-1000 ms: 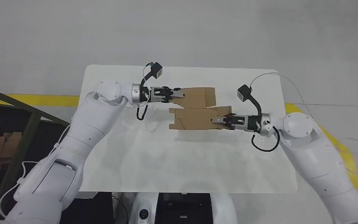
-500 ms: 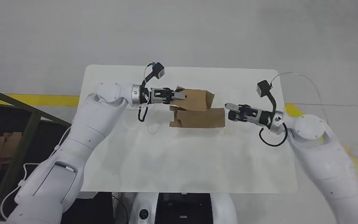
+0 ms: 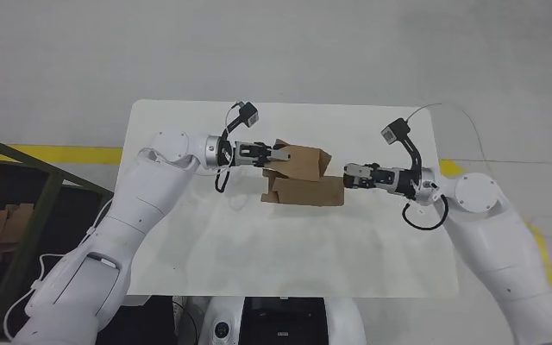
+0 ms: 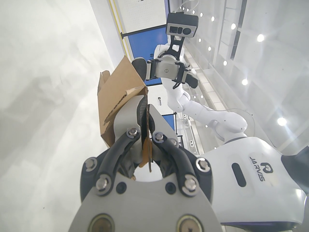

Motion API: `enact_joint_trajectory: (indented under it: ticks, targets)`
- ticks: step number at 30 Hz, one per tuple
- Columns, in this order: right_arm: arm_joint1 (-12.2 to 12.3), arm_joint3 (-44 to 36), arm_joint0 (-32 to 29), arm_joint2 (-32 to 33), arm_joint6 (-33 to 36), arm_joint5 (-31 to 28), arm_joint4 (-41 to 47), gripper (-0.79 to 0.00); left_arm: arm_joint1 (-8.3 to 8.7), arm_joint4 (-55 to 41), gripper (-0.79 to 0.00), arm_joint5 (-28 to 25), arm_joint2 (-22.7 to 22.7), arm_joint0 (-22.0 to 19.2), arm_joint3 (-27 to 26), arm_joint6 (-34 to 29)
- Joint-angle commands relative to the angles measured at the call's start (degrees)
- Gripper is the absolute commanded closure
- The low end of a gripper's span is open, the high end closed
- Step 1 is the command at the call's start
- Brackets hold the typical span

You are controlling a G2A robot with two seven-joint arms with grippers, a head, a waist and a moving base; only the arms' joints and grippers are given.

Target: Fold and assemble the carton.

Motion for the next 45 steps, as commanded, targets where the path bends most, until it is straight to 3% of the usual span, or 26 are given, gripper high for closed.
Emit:
enact_joint_trajectory:
  ticks: [1,8,30,45]
  targets:
    - [-0.8,2.0,2.1,-2.1,0.7,-1.7,1.3,-0.736,-0.09,0.3,0.0,0.0,0.1,0.0,-0.1,0.0]
    - [-2.7,7.3,6.5,-6.2,2.2,-4.2,3.9,-0.653,-0.53,0.0,0.0,0.3,0.6,0.0,-0.3,-0.4]
    - [-6.0,15.7,10.4,-10.2,6.0,-5.9,8.3,-0.57,-1.02,-2.5,0.0,-0.1,-1.1,0.6,-1.0,-1.9]
    - [-10.0,24.8,14.5,-14.5,12.0,-8.5,17.3,-0.391,-1.02,-1.6,0.0,0.0,-2.4,1.1,-1.3,-1.5]
